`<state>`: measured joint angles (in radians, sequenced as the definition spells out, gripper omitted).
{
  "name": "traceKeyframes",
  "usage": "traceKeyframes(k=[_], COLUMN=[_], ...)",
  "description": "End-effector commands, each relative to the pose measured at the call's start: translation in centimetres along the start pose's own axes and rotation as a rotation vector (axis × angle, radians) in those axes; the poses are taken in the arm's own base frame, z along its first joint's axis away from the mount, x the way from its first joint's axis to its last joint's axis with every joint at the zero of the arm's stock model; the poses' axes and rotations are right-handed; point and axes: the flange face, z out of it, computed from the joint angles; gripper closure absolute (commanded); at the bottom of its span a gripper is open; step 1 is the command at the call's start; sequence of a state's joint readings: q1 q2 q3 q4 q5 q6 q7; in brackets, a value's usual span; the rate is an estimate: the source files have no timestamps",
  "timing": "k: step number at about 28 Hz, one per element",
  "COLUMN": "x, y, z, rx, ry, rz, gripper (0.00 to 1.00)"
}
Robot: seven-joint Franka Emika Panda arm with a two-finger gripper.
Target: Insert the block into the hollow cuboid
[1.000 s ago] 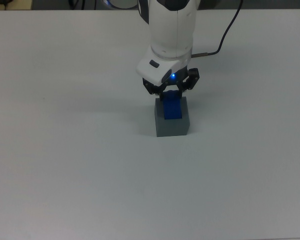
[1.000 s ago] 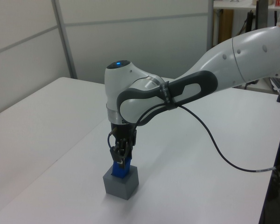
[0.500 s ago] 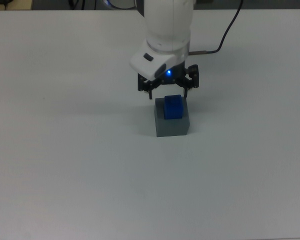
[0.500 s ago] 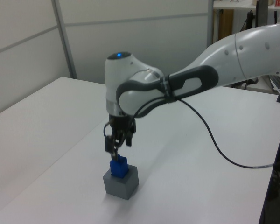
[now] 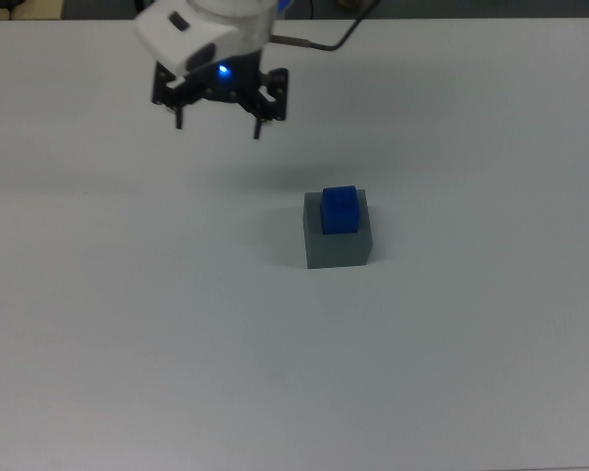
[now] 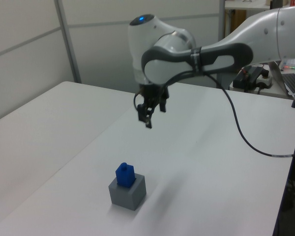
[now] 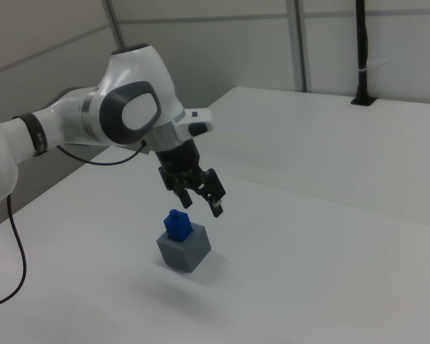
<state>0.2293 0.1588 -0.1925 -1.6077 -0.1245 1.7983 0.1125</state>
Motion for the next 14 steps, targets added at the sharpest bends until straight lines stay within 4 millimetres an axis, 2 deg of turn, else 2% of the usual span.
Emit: traceKeyframes(k=[1,8,11,14], x=[0.1,0.2,0.5,0.6], y=[0.6,-0.3,-0.8,-0.8], z=[0.7,1.8,3.1,3.2], rx=[-0.016,0.021,0.071,0.101], ry=[-0.035,-0.055,-0.077,-0.078], rz=[-0.059,-0.068,-0.056,-0.044], gripper=[0.0,0.0,0.0,0.0])
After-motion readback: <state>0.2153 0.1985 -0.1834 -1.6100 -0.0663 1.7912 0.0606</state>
